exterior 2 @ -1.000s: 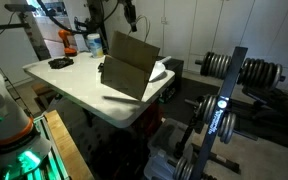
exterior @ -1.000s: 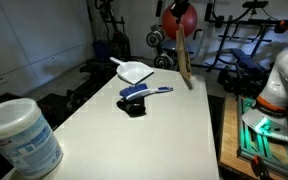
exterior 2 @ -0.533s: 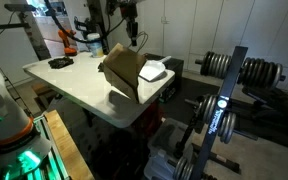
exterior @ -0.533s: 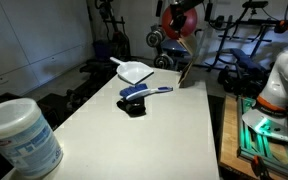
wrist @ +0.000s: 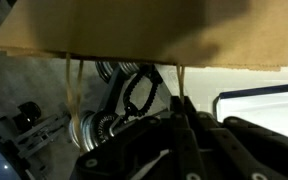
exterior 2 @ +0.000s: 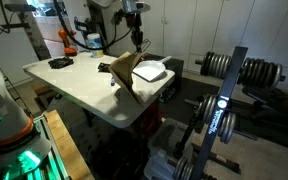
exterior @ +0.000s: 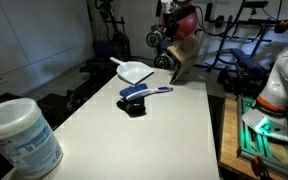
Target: Put the cardboard on the table
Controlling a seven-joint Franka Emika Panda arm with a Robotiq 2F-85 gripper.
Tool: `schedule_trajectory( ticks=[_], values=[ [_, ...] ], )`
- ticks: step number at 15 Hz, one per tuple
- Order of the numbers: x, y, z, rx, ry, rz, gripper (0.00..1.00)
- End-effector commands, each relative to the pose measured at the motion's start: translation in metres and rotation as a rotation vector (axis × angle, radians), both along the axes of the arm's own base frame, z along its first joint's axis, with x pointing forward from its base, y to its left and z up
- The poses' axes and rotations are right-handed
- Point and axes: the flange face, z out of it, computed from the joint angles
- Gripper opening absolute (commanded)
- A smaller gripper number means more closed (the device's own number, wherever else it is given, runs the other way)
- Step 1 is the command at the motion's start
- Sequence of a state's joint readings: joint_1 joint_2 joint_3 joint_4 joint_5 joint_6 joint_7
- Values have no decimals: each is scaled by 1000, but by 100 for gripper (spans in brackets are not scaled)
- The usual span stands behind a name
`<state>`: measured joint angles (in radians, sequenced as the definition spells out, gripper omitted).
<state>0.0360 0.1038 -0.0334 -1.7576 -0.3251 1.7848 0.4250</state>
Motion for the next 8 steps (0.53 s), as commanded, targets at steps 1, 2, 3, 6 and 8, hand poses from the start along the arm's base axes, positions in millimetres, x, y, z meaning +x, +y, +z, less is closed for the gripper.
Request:
schedule_trajectory(
  ticks=[1,2,3,6,8],
  values=[
    [8,3,-16,-6,4,-13,1],
    [10,4,-20,1,6,-15,1],
    [11,6,-22,7,5,-14,1],
    [11,17,-9,35,-20,16,1],
    [13,28,11,38,-89,49,1]
  ],
)
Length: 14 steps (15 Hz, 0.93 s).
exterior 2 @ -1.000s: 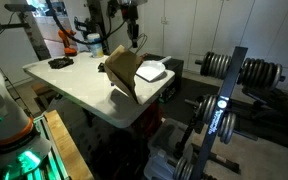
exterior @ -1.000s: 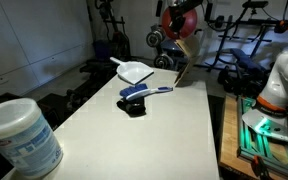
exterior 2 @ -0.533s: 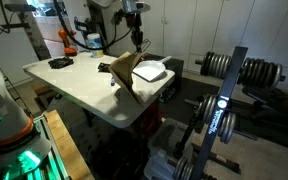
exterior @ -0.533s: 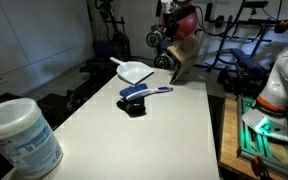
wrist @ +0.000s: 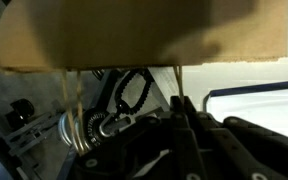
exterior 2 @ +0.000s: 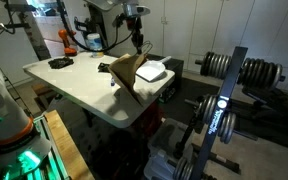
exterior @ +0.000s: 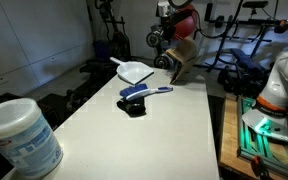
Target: Put the cardboard on the table
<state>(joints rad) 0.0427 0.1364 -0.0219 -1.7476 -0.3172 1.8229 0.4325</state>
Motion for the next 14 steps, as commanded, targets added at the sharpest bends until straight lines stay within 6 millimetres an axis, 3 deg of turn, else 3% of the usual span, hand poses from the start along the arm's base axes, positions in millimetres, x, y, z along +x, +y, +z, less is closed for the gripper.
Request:
schedule_trajectory(
  ticks=[1,5,14],
  values=[
    [7,19,35,25,-133,61,1],
    [27,29,50,79,-289,81,1],
    [35,30,2,137,-217,10,1]
  ],
)
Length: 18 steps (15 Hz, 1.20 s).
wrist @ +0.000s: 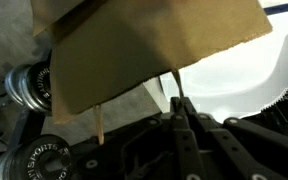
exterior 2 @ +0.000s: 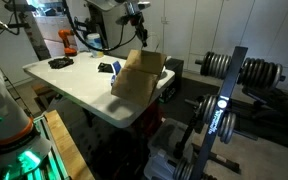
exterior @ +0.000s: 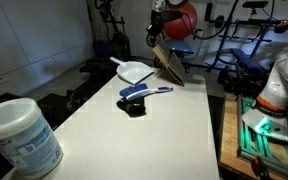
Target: Put the cardboard on the table
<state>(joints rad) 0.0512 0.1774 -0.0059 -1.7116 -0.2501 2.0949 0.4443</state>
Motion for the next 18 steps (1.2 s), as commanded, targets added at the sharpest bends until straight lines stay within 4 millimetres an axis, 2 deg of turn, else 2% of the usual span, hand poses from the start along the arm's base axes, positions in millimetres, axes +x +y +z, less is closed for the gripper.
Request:
schedule_trajectory(
  ticks=[1,4,7,10,18],
  values=[
    [-2,0,-19,47,52,-62,1],
    [-3,-5,-35,54,71,-100,1],
    [-1,-15,-54,126,82,-185,1],
    [-1,-16,-68,182,98,-234,1],
    [0,-12,-85,226,83,-357,1]
  ],
)
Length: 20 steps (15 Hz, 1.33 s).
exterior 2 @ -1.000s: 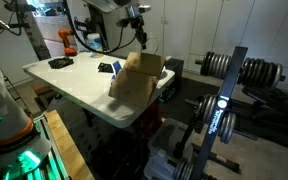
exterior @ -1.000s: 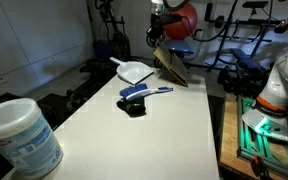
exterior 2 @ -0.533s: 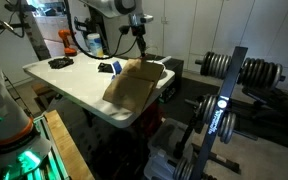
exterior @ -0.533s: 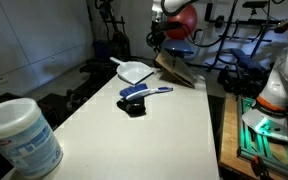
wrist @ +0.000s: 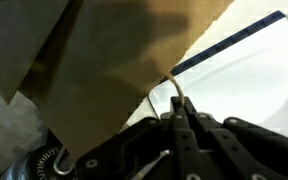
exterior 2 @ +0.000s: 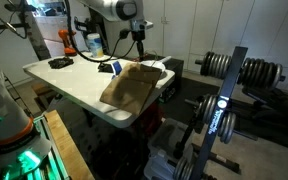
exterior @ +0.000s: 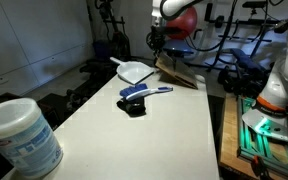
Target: Put the cardboard on the table
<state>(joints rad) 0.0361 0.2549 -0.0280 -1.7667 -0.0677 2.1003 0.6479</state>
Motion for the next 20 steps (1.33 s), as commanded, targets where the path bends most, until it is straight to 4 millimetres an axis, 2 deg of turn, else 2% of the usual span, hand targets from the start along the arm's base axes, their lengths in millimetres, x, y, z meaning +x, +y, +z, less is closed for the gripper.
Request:
schedule_trajectory(
  ticks=[1,3,4,5,6,9,13,15,20],
  values=[
    [-1,3,-8,43,-26,-66,1],
    [0,5,-9,57,-32,-100,4],
    [1,6,-10,73,-41,-113,10],
    [1,7,-10,77,-45,-122,29],
    [1,8,-11,76,-51,-126,33],
    [2,9,-8,59,-77,-133,55],
    [1,14,20,69,-123,-147,85],
    [-7,17,42,70,-117,-40,100],
    [-39,13,106,30,-74,253,100]
  ],
)
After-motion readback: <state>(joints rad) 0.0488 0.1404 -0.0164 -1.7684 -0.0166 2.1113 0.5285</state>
